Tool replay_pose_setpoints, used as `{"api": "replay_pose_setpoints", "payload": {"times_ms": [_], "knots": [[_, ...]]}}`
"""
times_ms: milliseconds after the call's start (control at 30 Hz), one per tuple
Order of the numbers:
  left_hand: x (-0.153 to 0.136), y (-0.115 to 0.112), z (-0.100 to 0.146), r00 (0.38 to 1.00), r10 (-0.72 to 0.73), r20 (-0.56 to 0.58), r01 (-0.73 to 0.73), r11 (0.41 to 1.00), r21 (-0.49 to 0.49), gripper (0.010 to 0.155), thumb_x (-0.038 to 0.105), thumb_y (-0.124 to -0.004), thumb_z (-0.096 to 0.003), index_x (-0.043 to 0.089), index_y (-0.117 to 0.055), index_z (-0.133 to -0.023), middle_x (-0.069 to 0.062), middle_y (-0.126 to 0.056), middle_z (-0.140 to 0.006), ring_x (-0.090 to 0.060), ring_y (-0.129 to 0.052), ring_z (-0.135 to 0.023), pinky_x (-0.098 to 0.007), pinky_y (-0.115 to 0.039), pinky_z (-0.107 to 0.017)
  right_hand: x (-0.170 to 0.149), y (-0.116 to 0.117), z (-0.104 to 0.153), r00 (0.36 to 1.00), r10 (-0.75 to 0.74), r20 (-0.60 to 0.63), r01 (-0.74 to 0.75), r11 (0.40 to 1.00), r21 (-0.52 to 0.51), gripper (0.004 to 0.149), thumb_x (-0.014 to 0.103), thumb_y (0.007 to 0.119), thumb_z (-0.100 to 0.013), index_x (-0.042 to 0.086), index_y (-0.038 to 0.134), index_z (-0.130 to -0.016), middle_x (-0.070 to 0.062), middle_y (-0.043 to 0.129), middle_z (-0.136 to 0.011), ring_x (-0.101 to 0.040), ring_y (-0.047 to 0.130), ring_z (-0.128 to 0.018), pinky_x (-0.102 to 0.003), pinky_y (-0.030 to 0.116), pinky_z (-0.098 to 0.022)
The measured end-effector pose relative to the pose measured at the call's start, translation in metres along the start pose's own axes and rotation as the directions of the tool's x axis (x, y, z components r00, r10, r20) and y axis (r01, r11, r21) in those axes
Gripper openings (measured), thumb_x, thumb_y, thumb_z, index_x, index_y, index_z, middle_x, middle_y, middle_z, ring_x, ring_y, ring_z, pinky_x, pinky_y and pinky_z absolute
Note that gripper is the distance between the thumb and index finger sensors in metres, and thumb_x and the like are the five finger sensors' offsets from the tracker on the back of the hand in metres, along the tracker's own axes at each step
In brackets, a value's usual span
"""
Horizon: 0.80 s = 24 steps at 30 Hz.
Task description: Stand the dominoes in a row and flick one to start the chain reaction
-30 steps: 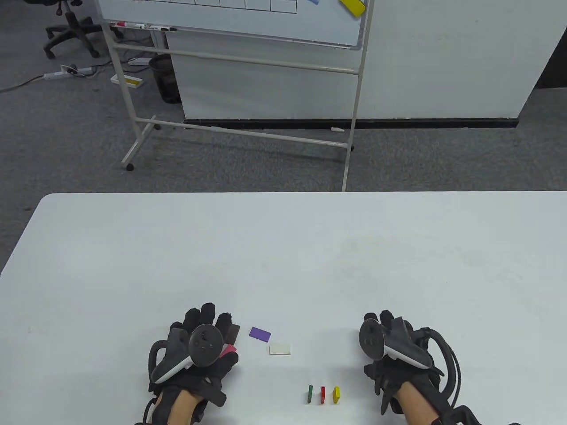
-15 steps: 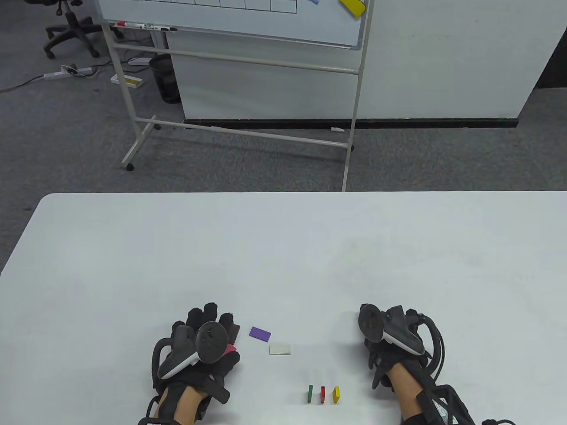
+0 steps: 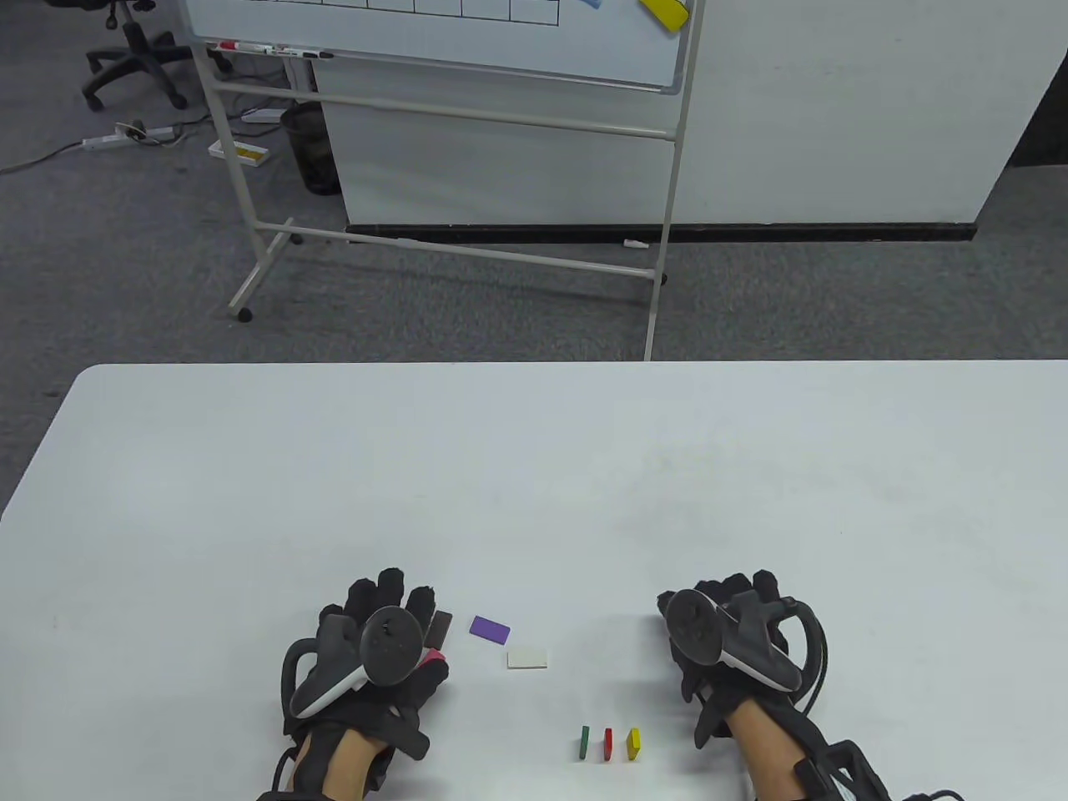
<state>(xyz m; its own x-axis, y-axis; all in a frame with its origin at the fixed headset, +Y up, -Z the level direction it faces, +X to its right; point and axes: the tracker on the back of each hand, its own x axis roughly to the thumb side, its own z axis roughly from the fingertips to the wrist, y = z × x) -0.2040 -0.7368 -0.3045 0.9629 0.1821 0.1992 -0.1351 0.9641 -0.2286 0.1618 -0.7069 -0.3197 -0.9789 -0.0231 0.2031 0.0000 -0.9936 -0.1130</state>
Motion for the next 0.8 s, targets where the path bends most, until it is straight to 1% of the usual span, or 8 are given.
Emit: {"api": "replay_pose_setpoints", "payload": {"times_ms": [200,300,367,467,567,633,700,800], "knots": [[-0.001,0.0,-0.001,1.0,0.022,0.01,-0.022,1.0,0.006,0.082,0.056,-0.076,-0.0507,0.022,-0.036,-0.114,-0.011,-0.009,-0.116,-0.049,-0.017,-0.107,-0.073,-0.023,-0.07,0.008,-0.031,0.025,0.996,-0.033,0.088,0.042,0.993,-0.107,0.046,0.038,0.093,-0.042,0.024,0.091,-0.086,-0.01,0.094,-0.084,-0.035,0.093,-0.065,-0.075,0.052,-0.065],[0.0,-0.001,-0.002,1.0,0.017,0.009,-0.017,1.0,-0.002,0.083,0.056,-0.076,-0.0507,0.022,-0.036,-0.114,-0.011,-0.009,-0.116,-0.049,-0.017,-0.107,-0.073,-0.023,-0.07,0.017,-0.044,0.042,0.99,-0.007,0.138,0.028,0.989,-0.148,0.042,0.04,0.096,-0.041,0.023,0.093,-0.08,-0.01,0.097,-0.082,-0.033,0.096,-0.063,-0.075,0.054,-0.065],[0.0,-0.003,-0.003,1.0,0.01,0.004,-0.01,1.0,-0.01,0.082,0.056,-0.076,-0.0507,0.022,-0.036,-0.114,-0.011,-0.009,-0.116,-0.049,-0.017,-0.107,-0.073,-0.023,-0.07,0.023,-0.049,0.052,0.987,-0.004,0.161,0.027,0.989,-0.143,0.042,0.039,0.098,-0.04,0.021,0.094,-0.077,-0.009,0.099,-0.081,-0.032,0.098,-0.061,-0.07,0.06,-0.062],[0.002,-0.002,-0.003,1.0,-0.003,-0.013,0.003,1.0,-0.002,0.083,0.057,-0.076,-0.0507,0.022,-0.036,-0.114,-0.011,-0.009,-0.116,-0.049,-0.017,-0.108,-0.073,-0.024,-0.07,0.026,-0.046,0.064,0.984,-0.003,0.178,0.028,0.99,-0.136,0.041,0.038,0.1,-0.04,0.019,0.096,-0.077,-0.01,0.1,-0.081,-0.03,0.099,-0.057,-0.059,0.071,-0.05],[0.005,-0.001,-0.002,1.0,0.01,0.0,-0.01,1.0,0.01,0.082,0.057,-0.076,-0.0508,0.022,-0.037,-0.114,-0.011,-0.01,-0.116,-0.049,-0.018,-0.107,-0.073,-0.024,-0.07,0.023,-0.035,0.068,0.985,-0.013,0.172,0.031,0.994,-0.105,0.041,0.036,0.099,-0.041,0.018,0.097,-0.078,-0.01,0.101,-0.081,-0.029,0.1,-0.055,-0.057,0.074,-0.048],[0.007,-0.002,-0.002,1.0,-0.009,0.002,0.009,1.0,0.008,0.082,0.057,-0.076,-0.0507,0.022,-0.037,-0.114,-0.011,-0.01,-0.116,-0.049,-0.018,-0.108,-0.073,-0.024,-0.07,0.017,-0.027,0.07,0.983,-0.076,0.167,0.09,0.993,-0.073,0.04,0.035,0.098,-0.042,0.018,0.097,-0.078,-0.01,0.101,-0.081,-0.03,0.1,-0.056,-0.057,0.074,-0.047],[0.007,-0.003,-0.002,1.0,-0.019,0.001,0.019,1.0,0.002,0.082,0.057,-0.076,-0.0507,0.022,-0.037,-0.114,-0.011,-0.01,-0.116,-0.049,-0.018,-0.108,-0.073,-0.024,-0.07,0.012,-0.021,0.07,0.967,-0.158,0.201,0.167,0.985,-0.03,0.045,0.033,0.098,-0.042,0.019,0.094,-0.085,-0.012,0.1,-0.083,-0.029,0.1,-0.057,-0.056,0.074,-0.047],[0.006,-0.003,-0.002,1.0,-0.017,-0.004,0.017,1.0,0.003,0.082,0.057,-0.076,-0.0507,0.022,-0.037,-0.114,-0.011,-0.01,-0.116,-0.049,-0.018,-0.107,-0.073,-0.025,-0.07,0.011,-0.015,0.074,0.965,-0.157,0.211,0.164,0.986,-0.016,0.056,0.034,0.099,-0.041,0.02,0.086,-0.094,-0.009,0.1,-0.083,-0.027,0.099,-0.057,-0.055,0.075,-0.047]]}}
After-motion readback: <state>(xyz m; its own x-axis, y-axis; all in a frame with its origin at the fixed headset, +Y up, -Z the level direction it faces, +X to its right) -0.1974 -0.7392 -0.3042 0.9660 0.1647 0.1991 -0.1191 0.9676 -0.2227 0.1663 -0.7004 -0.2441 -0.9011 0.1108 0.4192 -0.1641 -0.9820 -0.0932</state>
